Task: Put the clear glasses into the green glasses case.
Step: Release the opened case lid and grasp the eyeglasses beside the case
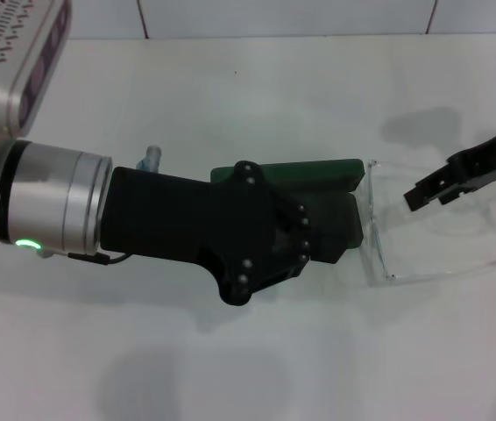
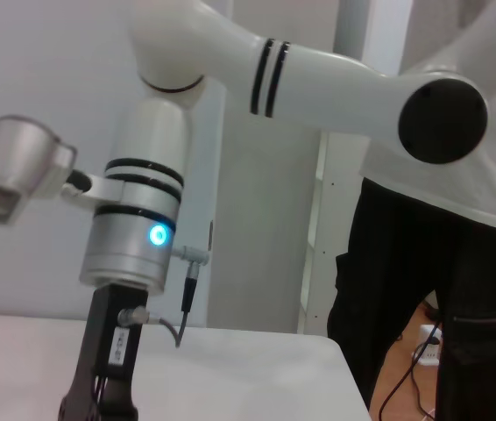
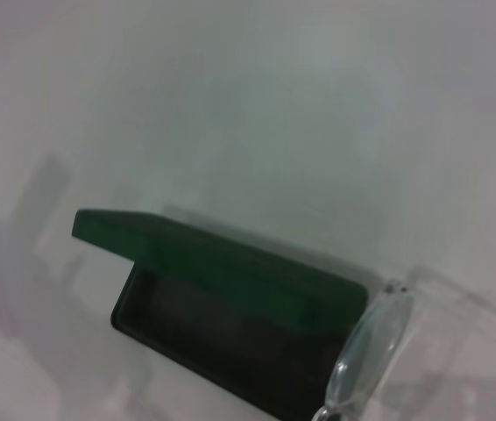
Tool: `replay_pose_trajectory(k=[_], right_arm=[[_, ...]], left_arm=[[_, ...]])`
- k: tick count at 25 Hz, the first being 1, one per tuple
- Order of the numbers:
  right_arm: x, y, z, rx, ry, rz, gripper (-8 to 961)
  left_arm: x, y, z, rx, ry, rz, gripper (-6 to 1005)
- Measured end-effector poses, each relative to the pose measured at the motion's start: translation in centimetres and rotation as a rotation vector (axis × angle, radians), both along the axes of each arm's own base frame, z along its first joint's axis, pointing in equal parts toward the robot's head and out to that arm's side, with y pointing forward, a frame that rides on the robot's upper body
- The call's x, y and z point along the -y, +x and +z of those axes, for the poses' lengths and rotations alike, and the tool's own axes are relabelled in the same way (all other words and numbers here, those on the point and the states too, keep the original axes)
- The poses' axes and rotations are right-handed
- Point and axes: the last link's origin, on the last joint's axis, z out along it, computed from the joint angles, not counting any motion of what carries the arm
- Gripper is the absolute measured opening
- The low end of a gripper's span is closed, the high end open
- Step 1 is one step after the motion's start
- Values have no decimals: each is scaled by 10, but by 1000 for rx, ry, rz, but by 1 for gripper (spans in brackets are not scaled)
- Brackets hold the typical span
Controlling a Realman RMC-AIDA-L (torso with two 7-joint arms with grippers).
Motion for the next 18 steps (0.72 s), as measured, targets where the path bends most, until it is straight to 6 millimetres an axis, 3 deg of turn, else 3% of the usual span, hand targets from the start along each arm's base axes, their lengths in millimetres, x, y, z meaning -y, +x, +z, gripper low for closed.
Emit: replay_pose_trajectory(k=[9,18], right_arm=[[-15,-27,-22,75,-75,28,606],[-19,-18,-48,142,-97,15,603]], left_arm=[[0,4,-1,1,1,-38,24],[-3,6,-12,-11,-54,-41,24]])
